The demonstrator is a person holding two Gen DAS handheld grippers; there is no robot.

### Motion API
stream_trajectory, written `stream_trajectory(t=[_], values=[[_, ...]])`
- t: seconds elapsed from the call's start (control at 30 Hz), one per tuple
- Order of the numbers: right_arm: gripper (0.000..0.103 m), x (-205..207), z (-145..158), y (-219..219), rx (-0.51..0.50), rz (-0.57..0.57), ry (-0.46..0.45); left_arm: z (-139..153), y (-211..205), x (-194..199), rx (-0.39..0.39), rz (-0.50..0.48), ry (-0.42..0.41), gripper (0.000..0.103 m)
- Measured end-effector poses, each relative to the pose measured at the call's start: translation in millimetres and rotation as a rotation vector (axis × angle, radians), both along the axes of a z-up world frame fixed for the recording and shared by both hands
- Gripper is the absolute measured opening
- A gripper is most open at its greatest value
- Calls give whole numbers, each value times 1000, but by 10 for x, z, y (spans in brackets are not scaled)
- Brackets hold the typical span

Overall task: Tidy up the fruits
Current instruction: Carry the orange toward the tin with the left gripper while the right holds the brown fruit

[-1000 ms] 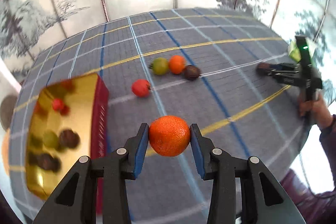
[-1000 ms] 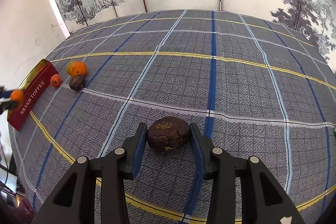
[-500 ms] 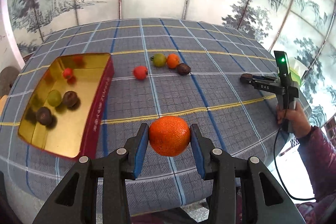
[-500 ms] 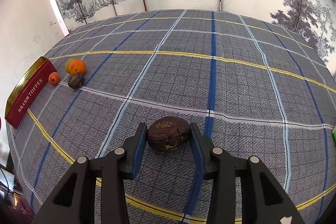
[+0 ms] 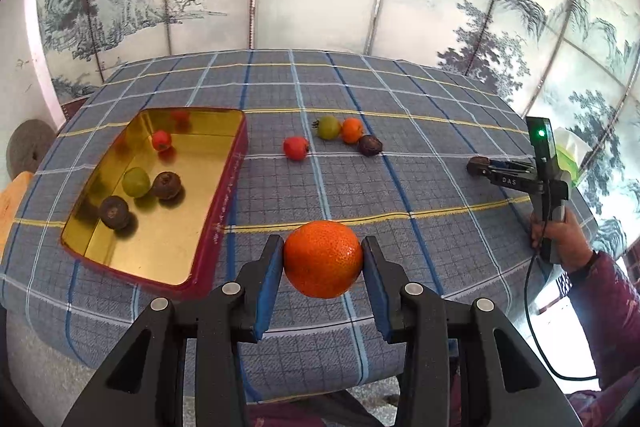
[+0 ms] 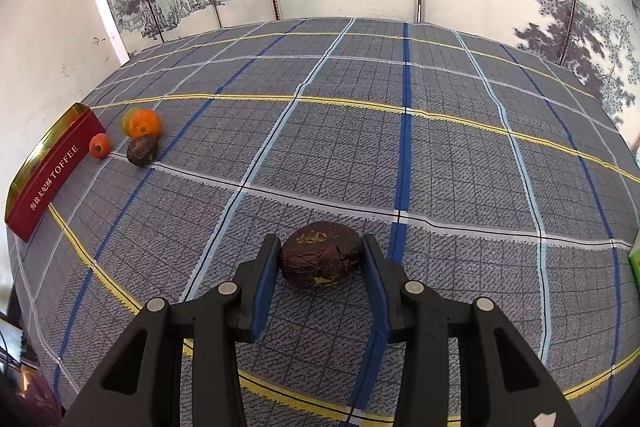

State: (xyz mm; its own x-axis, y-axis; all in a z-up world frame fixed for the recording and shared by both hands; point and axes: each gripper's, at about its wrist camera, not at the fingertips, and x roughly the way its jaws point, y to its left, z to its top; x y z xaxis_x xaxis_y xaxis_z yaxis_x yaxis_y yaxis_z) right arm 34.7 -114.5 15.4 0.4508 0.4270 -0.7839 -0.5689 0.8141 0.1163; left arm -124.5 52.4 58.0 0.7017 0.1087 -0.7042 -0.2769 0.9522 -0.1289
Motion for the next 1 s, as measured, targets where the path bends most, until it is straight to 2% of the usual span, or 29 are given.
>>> stream_trajectory(t=[0.57,0.8,1.0], values=[[39,-4,17,-11,8,4,-4,-2,251,-64,-27,96,-20,41],[39,-5,36,-13,5,7,-9,-18,544,-150,-22,193,-31,41],[39,-5,38,-6,0,11,-11,-117,902,-213,35,295,-13,41]])
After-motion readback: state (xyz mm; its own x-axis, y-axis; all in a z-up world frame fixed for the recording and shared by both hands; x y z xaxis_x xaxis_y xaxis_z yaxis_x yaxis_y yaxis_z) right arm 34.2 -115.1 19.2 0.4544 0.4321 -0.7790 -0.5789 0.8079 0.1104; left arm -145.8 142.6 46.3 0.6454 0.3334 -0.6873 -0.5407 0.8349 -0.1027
